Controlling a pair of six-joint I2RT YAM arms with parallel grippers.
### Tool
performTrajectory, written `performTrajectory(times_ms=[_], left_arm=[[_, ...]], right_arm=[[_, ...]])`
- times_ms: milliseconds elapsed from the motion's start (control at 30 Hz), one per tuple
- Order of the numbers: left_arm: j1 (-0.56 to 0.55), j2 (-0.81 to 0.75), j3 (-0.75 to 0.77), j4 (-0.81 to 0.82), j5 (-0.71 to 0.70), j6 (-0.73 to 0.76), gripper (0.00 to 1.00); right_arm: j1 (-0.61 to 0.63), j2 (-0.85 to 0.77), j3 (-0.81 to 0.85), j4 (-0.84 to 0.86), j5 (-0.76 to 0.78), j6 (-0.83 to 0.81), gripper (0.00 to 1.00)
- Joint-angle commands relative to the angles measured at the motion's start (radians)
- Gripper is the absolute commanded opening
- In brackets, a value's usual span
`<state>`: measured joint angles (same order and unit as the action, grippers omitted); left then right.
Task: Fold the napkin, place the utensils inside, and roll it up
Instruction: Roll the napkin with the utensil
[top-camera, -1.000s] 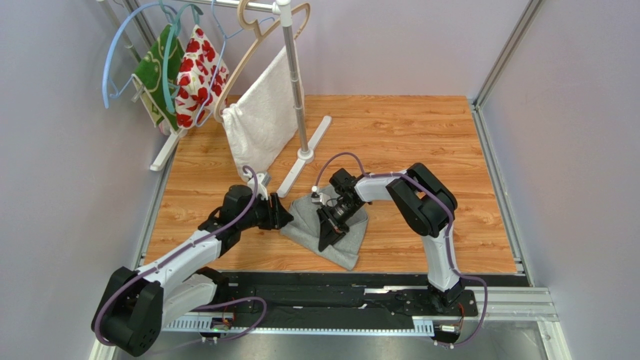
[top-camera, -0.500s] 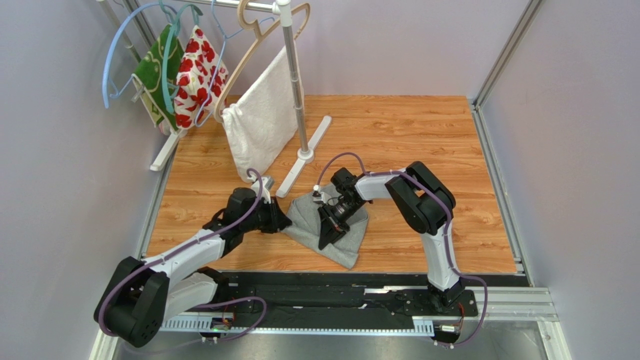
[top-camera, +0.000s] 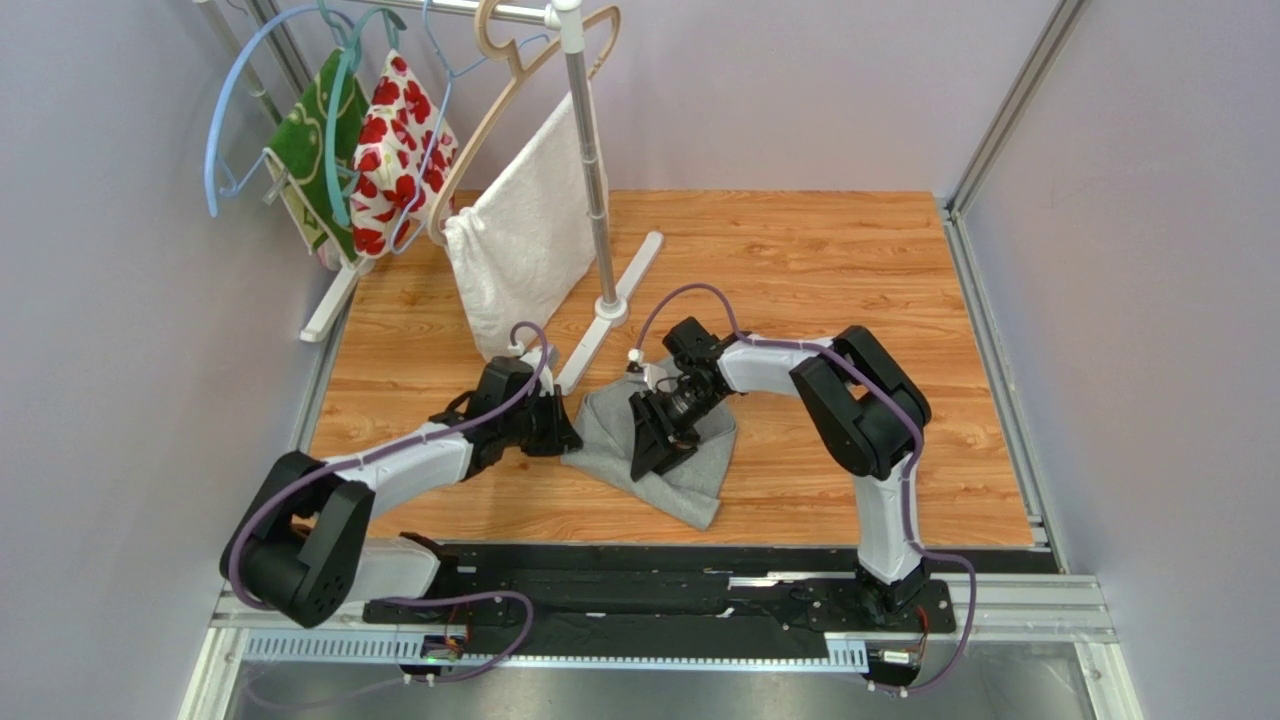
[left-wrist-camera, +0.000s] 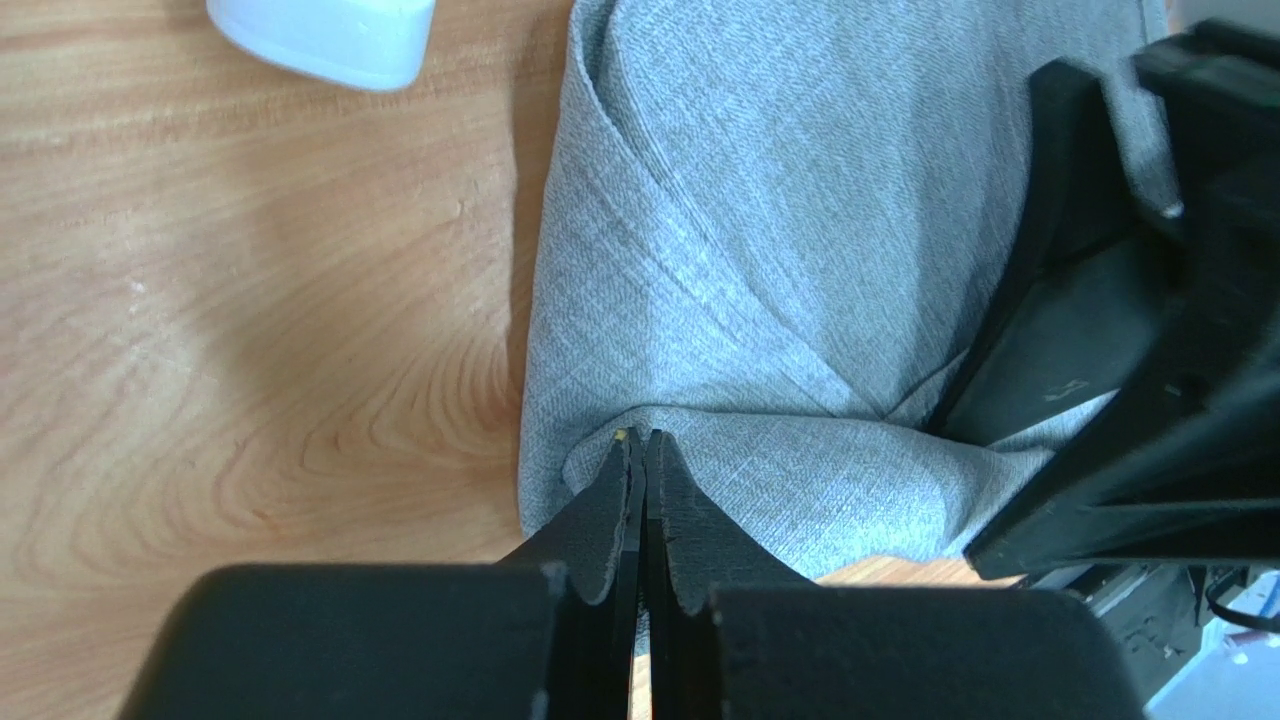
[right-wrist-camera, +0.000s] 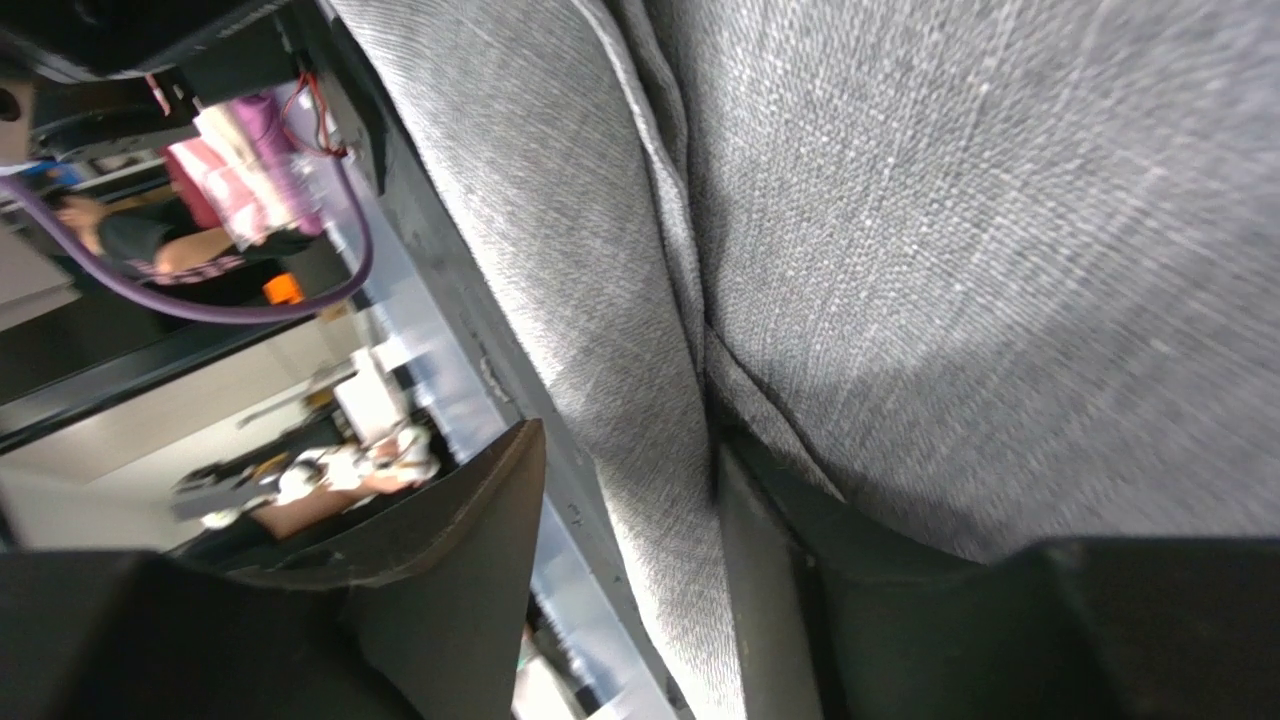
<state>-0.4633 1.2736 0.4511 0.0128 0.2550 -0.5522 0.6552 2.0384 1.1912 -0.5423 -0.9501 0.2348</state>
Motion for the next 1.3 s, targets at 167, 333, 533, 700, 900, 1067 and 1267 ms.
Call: performTrajectory(times_ms=[167, 333, 533, 700, 900, 1067, 1267], left_arm=[[-0.003, 0.118, 0.119, -0.114, -0.048, 0.012, 0.00], [-0.003, 0.174, 0.155, -0.143, -0.051, 0.008, 0.00], [0.000, 0.236, 0.201, -0.171, -0.036, 0.017, 0.00], [0.003, 0.254, 0.224, -0.195, -0.030, 0.031, 0.00], [0.006, 0.263, 0.239, -0.208, -0.022, 0.038, 0.00], [0.009, 0.265, 0.241, -0.211, -0.020, 0.043, 0.00], [0.017, 0.254, 0.248, -0.215, -0.011, 0.051, 0.00]], right_arm=[[0.020, -0.271, -0.028, 0.028, 0.313, -0.055, 0.54], [0.161, -0.443, -0.142, 0.163, 0.676, -0.066, 0.54], [0.418, -0.521, -0.277, 0.295, 1.118, -0.133, 0.55], [0.543, -0.480, -0.315, 0.387, 1.283, -0.221, 0.56], [0.598, -0.386, -0.298, 0.403, 1.324, -0.281, 0.55], [0.598, -0.328, -0.300, 0.395, 1.341, -0.272, 0.55], [0.558, -0.271, -0.274, 0.334, 1.327, -0.241, 0.52]])
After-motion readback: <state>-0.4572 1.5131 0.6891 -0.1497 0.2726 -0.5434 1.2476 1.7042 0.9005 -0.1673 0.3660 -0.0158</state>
